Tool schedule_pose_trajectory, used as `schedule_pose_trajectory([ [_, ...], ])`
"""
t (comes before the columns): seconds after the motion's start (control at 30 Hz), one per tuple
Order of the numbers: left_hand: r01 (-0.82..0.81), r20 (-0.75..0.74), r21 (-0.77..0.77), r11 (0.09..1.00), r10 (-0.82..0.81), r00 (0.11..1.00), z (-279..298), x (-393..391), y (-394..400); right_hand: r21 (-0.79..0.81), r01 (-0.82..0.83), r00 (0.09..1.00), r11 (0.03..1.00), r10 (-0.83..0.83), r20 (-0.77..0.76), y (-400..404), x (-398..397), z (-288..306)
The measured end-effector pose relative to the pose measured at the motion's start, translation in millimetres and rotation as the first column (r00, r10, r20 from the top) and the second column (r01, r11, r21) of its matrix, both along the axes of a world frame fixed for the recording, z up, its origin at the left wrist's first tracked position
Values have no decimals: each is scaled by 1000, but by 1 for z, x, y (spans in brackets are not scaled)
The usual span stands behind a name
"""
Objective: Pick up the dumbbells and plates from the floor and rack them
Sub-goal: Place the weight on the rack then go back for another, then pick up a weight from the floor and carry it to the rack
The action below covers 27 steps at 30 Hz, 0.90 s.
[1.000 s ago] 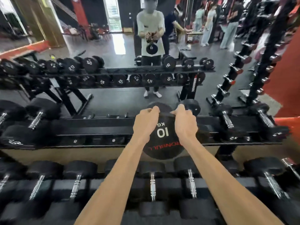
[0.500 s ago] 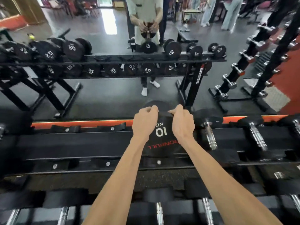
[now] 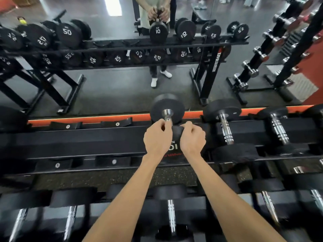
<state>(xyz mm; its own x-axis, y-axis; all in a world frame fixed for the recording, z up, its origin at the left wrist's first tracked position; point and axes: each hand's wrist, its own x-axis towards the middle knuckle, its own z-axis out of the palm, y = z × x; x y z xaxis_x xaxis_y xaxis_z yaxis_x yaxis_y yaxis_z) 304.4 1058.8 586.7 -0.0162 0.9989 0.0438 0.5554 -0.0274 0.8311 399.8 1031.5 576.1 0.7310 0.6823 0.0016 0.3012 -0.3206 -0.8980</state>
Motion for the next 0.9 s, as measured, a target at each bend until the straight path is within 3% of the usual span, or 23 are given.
schedule_pose_trajectory([
  [0.17, -9, -14, 96, 995, 11, 1000, -34, -12, -24, 110, -90, 995, 990, 84, 58, -22, -13, -34],
  [0.33, 49, -157, 199, 979, -18, 987, -61, -13, -51, 160, -184, 982, 970, 176, 63, -45, -10, -66],
  [0.53, 66, -314, 88, 994, -35, 949, -52, -20, -56, 50, -251, 966, 967, 247, 82, -50, -17, -54],
  [0.73, 233, -427, -53, 971, -233, 874, -37, -29, -67, -99, -280, 960, 955, 281, -13, -68, -30, -30],
  [0.9, 331, -318, -106, 938, -347, 882, -14, -46, -92, -127, -223, 969, 967, 206, -135, -102, -37, -8],
])
